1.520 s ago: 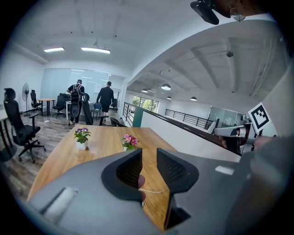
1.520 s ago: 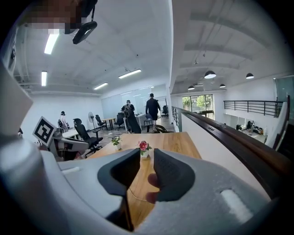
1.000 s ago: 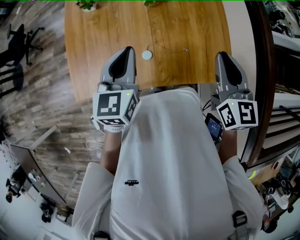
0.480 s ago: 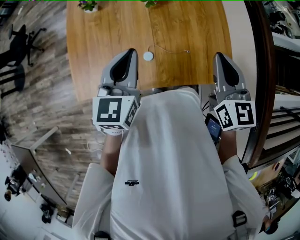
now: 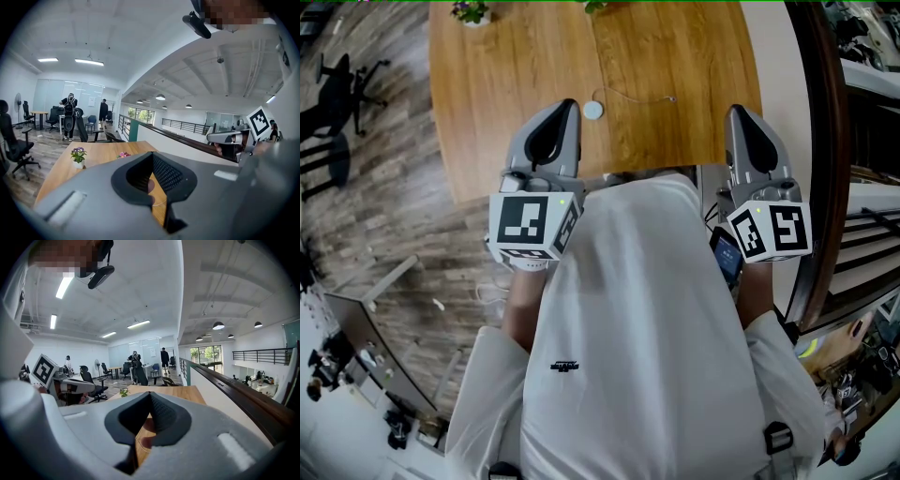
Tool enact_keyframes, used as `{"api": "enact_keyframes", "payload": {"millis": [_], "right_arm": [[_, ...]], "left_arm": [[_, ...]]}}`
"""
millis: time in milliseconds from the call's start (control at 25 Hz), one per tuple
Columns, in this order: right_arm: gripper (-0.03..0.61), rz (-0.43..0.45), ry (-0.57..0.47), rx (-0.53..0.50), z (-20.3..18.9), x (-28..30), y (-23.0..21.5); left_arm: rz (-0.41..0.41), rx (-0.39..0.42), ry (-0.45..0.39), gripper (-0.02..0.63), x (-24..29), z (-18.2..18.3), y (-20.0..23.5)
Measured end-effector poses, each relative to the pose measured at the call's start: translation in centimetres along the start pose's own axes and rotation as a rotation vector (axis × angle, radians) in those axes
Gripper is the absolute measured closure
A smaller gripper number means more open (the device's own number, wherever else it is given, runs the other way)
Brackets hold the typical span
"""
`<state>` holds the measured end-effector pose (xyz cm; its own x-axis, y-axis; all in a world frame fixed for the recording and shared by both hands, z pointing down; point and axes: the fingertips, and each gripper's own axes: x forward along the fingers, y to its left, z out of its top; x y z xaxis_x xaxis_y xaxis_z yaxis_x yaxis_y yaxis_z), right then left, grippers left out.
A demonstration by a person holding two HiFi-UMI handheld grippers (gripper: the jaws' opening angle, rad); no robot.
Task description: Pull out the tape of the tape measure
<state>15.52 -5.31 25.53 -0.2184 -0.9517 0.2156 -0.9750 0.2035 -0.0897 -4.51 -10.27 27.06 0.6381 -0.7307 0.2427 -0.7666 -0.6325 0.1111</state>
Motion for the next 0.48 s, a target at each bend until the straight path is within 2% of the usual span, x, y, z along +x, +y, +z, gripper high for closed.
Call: {"api": "enact_keyframes", "payload": {"millis": [480], "right_arm": [[0.577,-0.017,0.003,-0.002,-0.4,-1.3,0.0]], "left_arm": [[-0.015,-0.006,0.017,0.595,-0.3,-0.8,-0.8]]}}
